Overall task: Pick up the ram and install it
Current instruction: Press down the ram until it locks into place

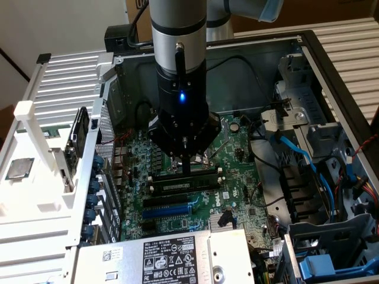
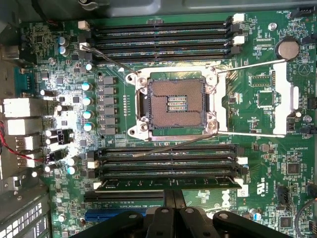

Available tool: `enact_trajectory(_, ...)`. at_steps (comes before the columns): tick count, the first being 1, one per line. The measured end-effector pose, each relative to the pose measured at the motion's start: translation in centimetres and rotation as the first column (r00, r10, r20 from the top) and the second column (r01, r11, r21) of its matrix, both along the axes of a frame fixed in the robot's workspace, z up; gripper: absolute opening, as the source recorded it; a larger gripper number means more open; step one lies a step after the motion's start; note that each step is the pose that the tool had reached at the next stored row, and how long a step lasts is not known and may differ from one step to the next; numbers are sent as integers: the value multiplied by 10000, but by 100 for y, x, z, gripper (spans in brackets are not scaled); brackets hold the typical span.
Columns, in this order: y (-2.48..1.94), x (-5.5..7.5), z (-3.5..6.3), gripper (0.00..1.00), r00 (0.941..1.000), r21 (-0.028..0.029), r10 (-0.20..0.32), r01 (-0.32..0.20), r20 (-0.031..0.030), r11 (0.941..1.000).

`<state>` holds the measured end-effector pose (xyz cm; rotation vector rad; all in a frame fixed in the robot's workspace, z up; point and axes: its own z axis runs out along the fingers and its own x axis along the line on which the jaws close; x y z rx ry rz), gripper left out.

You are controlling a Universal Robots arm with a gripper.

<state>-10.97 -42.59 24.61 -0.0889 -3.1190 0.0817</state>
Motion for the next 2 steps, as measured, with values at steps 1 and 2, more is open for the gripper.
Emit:
enact_trajectory(1,0,0,0,10,10000,0,0,0,0,10000)
enact_trajectory(2,0,0,0,10,10000,0,0,0,0,10000)
